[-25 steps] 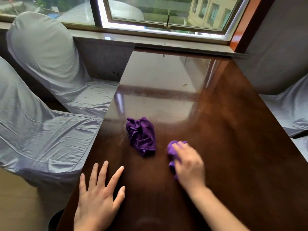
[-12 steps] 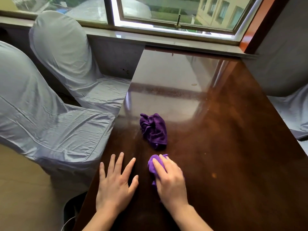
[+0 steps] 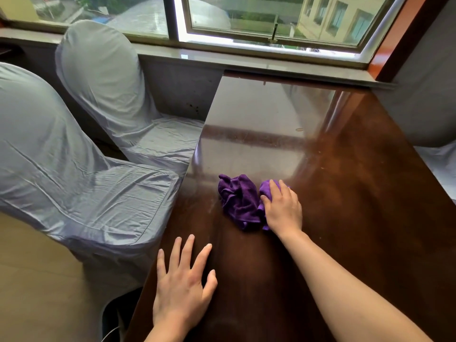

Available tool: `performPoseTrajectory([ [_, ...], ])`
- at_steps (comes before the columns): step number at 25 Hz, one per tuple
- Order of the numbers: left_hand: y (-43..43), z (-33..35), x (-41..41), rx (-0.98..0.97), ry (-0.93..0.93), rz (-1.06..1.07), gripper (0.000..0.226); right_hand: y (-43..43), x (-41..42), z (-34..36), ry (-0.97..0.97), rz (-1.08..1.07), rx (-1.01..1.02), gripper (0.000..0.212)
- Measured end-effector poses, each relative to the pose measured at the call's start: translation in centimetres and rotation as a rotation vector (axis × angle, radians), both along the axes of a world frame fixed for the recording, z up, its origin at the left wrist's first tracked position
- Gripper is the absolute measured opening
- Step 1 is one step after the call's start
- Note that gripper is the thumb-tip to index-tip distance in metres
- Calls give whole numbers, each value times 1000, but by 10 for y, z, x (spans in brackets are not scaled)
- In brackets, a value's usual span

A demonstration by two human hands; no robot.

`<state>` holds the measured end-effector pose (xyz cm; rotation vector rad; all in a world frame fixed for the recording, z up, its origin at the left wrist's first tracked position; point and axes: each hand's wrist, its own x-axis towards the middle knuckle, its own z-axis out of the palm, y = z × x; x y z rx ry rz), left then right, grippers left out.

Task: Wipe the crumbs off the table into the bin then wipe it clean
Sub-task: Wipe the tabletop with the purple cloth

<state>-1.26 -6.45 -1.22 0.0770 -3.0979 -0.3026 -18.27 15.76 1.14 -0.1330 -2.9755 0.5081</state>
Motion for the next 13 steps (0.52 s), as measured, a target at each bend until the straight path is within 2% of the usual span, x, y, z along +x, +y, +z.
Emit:
performPoseTrajectory([
  [3, -2, -3, -2, -10, 13, -5, 58, 3, -3, -10, -78, 39, 37, 59],
  [7, -1, 0, 1, -30, 8, -9, 58, 10, -1, 3, -131, 57, -56, 63],
  [13, 1, 5, -1, -28, -110, 0, 61, 19, 27, 23, -135, 110, 4, 74],
])
